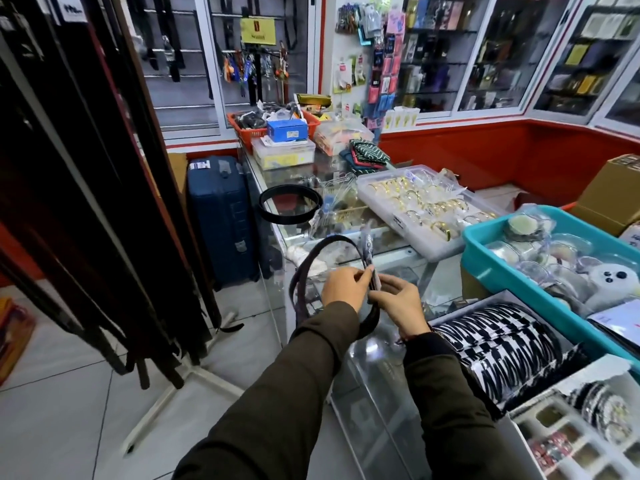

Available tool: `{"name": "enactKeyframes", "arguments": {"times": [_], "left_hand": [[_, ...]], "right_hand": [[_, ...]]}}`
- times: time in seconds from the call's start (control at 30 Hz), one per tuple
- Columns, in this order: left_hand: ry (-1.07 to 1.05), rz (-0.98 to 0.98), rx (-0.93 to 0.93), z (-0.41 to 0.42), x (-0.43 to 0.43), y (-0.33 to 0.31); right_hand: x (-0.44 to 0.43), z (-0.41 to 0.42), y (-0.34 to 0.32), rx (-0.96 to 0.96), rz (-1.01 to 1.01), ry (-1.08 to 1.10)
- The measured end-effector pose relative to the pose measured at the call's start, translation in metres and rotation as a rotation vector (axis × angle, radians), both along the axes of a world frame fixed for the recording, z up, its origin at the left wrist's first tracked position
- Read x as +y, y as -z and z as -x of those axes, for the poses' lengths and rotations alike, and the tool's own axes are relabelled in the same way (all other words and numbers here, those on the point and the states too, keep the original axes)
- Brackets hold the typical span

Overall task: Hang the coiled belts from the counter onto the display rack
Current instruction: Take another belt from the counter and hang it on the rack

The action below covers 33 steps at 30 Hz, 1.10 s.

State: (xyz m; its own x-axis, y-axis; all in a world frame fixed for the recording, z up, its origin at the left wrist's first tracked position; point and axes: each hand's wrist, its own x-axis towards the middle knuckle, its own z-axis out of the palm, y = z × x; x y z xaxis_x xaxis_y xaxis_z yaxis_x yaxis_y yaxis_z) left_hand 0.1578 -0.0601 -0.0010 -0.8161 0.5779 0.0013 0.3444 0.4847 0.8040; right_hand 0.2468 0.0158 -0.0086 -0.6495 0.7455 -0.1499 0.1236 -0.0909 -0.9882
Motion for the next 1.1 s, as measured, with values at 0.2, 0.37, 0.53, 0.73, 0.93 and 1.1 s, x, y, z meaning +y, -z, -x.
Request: {"name": "enactKeyframes", "arguments": {"times": [0.2,0.37,0.53,0.73,0.93,1.1], "left_hand": [[-0.319,-0.383,-0.185,0.021,-0.045,-0.024],[-0.395,-0.452,-0.162,0.059,-0.113,-0.027],[-0.418,-0.396,-0.057,0.090,-0.169,-0.038],[-0.536,-0.347,0.240,0.112,-0.223,-0.067],[-0.558,-0.636,0.173,0.141,-0.274,-0.114],[-0.511,-0.782,0.186,0.167,-0.312,-0.167]], "right_hand": [[-0.034,0.032,-0.037,0.098,-0.189,-0.204],[-0.080,0.074,-0.056,0.073,-0.259,-0.475],[-0.126,0.117,-0.068,0.200,-0.211,-0.467],[-0.177,0.163,-0.083,0.276,-0.159,-0.595],[-0.214,0.205,-0.117,0.369,-0.160,-0.665],[-0.246,0.240,-0.168,0.499,-0.165,-0.737]]}}
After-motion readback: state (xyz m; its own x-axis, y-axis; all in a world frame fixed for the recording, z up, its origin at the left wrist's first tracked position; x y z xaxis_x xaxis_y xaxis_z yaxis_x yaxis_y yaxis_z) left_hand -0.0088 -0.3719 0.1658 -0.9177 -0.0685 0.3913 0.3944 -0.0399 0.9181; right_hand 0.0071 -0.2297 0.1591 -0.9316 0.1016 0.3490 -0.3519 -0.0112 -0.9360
